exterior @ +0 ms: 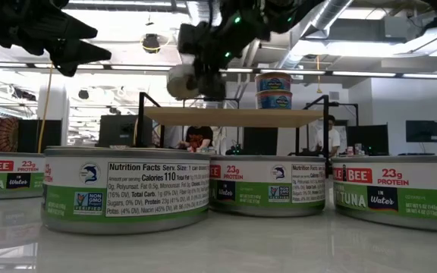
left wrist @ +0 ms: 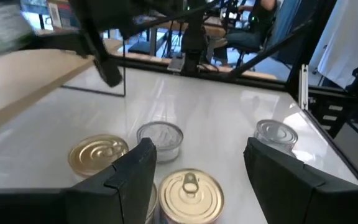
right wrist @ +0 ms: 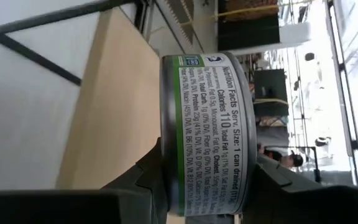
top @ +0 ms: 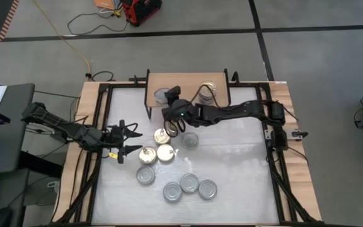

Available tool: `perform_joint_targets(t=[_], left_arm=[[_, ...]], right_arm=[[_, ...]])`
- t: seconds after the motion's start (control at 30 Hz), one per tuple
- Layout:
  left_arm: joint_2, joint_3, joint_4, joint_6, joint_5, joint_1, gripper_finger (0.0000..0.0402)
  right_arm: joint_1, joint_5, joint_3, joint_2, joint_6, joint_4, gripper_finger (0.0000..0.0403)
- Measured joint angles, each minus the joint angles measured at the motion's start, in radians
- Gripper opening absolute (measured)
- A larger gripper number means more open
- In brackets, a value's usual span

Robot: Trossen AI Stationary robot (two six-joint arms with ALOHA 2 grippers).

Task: Stack canned seafood by type on shelf
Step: Put the green white tuna can on the shelf

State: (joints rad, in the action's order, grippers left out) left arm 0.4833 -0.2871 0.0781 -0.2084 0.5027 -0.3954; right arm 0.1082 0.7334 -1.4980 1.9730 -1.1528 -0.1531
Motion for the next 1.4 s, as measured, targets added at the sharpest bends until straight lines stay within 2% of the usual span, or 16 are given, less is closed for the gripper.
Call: perform_joint_targets(t=[0.17,0.6,0.83,1.03,1.4], left_arm=[[-0.004,0.000,-0.017,-0.013,0.001,0.000,0.0233],[-0.009,0.000,-0.010,0.005,0.001,0.000,0.0233],[-0.009,0.000,-0.009,0.006,0.001,0.000,0.0233],[-0.009,0.000,-0.009,0.006,0.001,0.000,0.0233],[-0.009,0.000,-0.011,0.006,-0.021,0.000,0.0233]], right_arm=[[0.001,0.003,-0.003,-0.005,0.069,0.020,0.0175],[-0.001,-0.020,-0.001,-0.007,0.203,0.132,0.0237],[-0.007,-0.038,-0.001,-0.007,0.212,0.148,0.0241],[-0.007,-0.113,-0.001,-0.007,0.293,0.149,0.0241],[-0.012,-0.127,-0.001,-0.007,0.363,0.148,0.0253]])
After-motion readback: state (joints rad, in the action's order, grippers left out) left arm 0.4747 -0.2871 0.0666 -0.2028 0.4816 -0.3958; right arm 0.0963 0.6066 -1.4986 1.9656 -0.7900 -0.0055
